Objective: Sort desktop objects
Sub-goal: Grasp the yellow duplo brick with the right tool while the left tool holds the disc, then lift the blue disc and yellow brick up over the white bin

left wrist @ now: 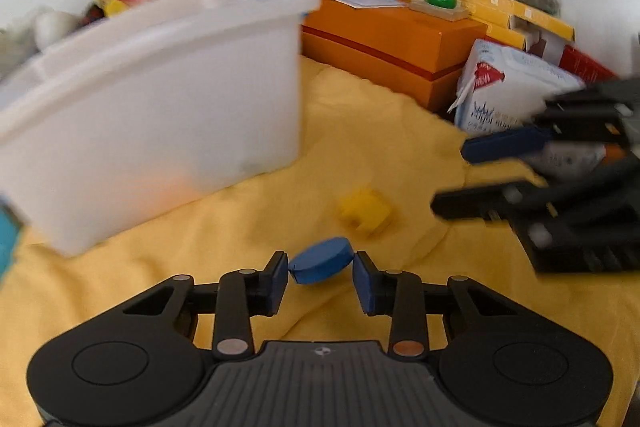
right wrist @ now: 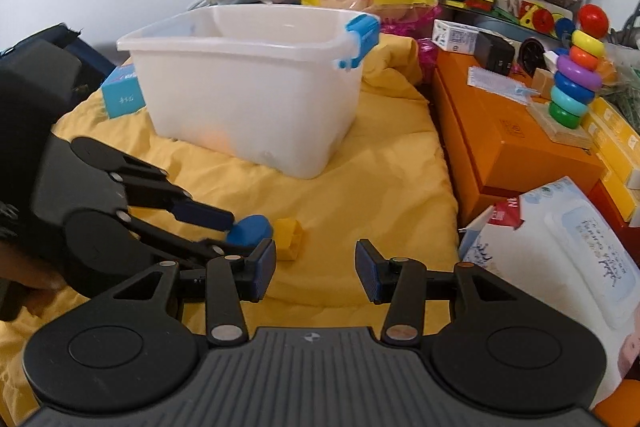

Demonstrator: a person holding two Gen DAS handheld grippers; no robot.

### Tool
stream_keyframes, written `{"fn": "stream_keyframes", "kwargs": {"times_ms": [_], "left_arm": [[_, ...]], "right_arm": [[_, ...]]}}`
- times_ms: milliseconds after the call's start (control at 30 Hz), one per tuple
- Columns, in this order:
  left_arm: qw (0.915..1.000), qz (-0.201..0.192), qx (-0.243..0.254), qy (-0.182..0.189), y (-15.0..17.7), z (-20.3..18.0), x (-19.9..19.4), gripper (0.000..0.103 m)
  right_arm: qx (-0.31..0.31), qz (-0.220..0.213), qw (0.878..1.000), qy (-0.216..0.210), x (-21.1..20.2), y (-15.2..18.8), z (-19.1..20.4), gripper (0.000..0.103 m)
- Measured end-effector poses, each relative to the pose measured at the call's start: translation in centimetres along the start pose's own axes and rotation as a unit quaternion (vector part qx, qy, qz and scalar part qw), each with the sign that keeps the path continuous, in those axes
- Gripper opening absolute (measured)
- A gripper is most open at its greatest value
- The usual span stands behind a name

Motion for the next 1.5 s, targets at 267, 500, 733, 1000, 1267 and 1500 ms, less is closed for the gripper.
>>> {"fn": "stream_keyframes", "kwargs": {"times_ms": [267, 500, 733, 1000, 1267, 1500], "left_arm": [[0.9956, 0.041, -0.011, -0.083, 7.4, 4.5, -3.7, 0.04], [0.995, 0.034, -0.055, -0.077, 8.9, 4.7, -4.7, 0.046], [0.9957, 0.026, -0.055, -0.07, 8.0, 4.3, -4.2, 0.046], [0.9971, 0.028, -0.057, -0.042, 7.7, 4.8, -3.3, 0.039], [0.996, -0.007, -0.084, -0.028, 7.0, 5.0, -6.2, 0.038], [0.9887, -0.109, -0.087, -0.056, -1.0, 8.5, -12.0, 0.039]], "right_arm": [[-0.071, -0.015, 0.997, 0.004, 1.8, -1.0, 3.3, 0.045], [-0.171, 0.032, 0.983, 0.059, 6.2, -0.2, 5.7, 0.035], [-0.151, 0.043, 0.984, 0.083, 7.5, 0.1, 3.5, 0.02], [-0.083, 0.047, 0.995, 0.018, 6.7, 0.1, 3.1, 0.017], [-0.057, 0.046, 0.996, -0.044, 4.3, 1.7, 5.7, 0.017], [-0.057, 0.018, 0.997, -0.051, 2.3, -0.3, 5.9, 0.017]]}}
Point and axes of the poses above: each gripper's, at about its wrist camera, not at the fingertips, and x roughly the way its jaws point, z to its left, y to its underside, the point moved 10 cm from there along x, roughly the way its jaws point, and after that the axes turned 5 degrees about z, right-handed, at the moved point
